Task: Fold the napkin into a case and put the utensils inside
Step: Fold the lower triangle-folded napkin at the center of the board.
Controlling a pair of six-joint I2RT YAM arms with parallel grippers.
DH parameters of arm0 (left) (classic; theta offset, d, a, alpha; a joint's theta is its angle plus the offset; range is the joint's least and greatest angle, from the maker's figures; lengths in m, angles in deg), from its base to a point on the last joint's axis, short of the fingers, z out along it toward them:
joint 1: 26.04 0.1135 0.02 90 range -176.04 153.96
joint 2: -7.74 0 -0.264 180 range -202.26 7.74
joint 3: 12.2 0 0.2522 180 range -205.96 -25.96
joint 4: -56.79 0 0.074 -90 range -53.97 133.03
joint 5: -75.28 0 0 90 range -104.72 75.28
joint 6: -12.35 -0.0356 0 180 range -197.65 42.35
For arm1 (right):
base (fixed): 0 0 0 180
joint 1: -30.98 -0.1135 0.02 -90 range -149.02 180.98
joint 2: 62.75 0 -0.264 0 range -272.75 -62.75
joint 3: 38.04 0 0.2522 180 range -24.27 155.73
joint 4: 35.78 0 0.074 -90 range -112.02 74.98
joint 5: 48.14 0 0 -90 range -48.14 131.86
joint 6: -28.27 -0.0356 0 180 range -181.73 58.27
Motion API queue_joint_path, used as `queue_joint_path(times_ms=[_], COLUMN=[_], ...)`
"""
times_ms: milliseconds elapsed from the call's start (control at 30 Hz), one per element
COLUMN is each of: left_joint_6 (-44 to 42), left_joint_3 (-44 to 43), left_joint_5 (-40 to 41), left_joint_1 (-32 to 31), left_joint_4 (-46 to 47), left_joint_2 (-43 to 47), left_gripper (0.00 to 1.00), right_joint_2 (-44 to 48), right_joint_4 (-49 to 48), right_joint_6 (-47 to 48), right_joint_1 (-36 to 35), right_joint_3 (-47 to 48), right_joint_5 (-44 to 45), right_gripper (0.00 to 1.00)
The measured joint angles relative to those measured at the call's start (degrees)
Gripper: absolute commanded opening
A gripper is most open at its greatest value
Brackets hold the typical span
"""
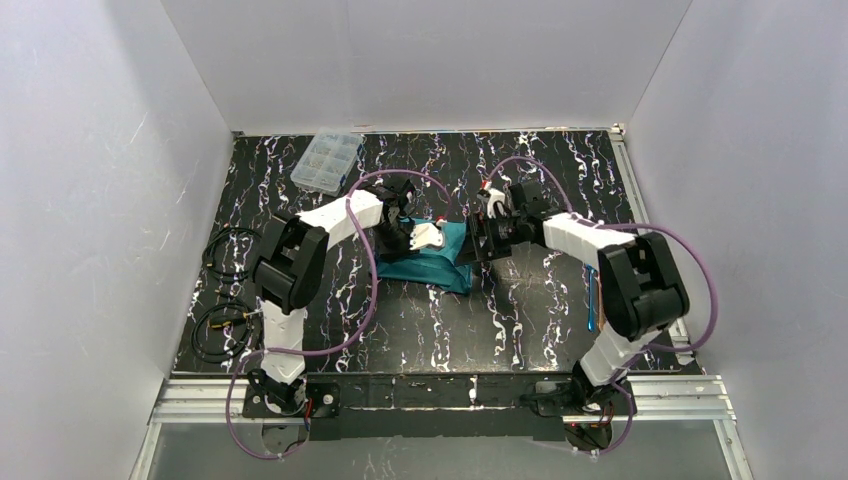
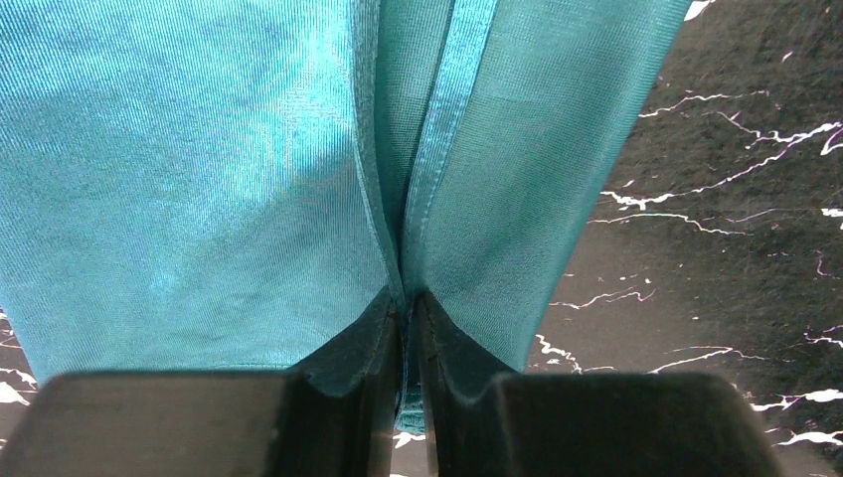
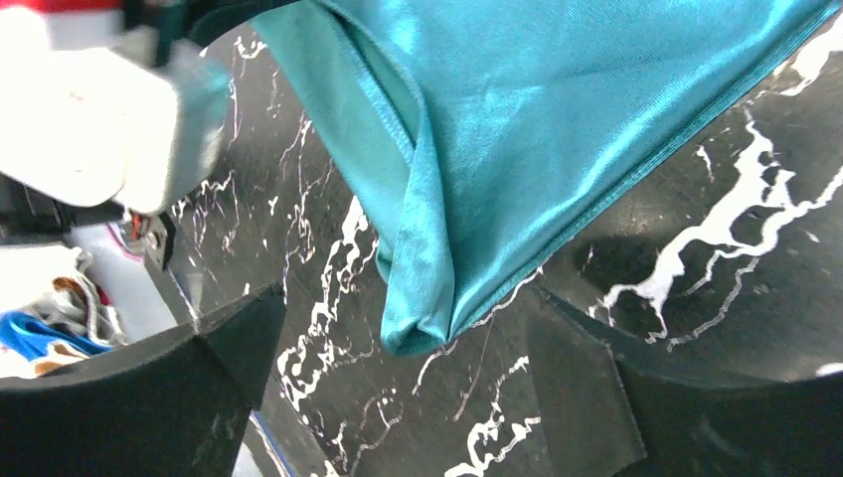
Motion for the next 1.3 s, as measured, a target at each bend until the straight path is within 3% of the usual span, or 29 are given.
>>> queue_joint_path(times_ms=[133, 300, 633, 800, 1133, 1300], left_joint_6=[0.15, 0.87, 1.88, 1.97, 1.95, 1.84], left_joint_3=[-0.37, -1.53, -3.72, -3.72, -3.72, -3.72], left_joint_5=[0.07, -0.20, -2.78, -2.95, -2.95, -2.95], left_joint_1=[0.00, 0.37, 2.86, 2.89, 2.89, 2.89], left_joint_4=[-0.37, -1.49, -3.21, -3.28, -3.32, -3.34], left_joint_2=[-0.35, -1.09, -2.60, -2.62, -2.64, -2.64], left_gripper=[0.09, 0.09, 0.09, 0.08, 0.08, 0.07], right_joint_2=[7.04, 12.66, 12.70, 12.70, 12.37, 10.88], right_joint_4=[-2.45, -5.38, -12.13, -19.37, -24.02, -23.91], right_joint_6=[0.57, 0.92, -3.41, -6.64, -8.37, -8.39], right_joint_1=[0.52, 0.59, 0.09, -2.45, -6.34, -6.62], right_joint_3=[-2.84, -7.39, -15.43, -18.10, -19.91, -19.15], right_joint_5=[1.42, 2.67, 2.78, 4.11, 8.76, 10.10], right_gripper=[0.95, 0.70, 0.67, 0.62, 0.26, 0.21])
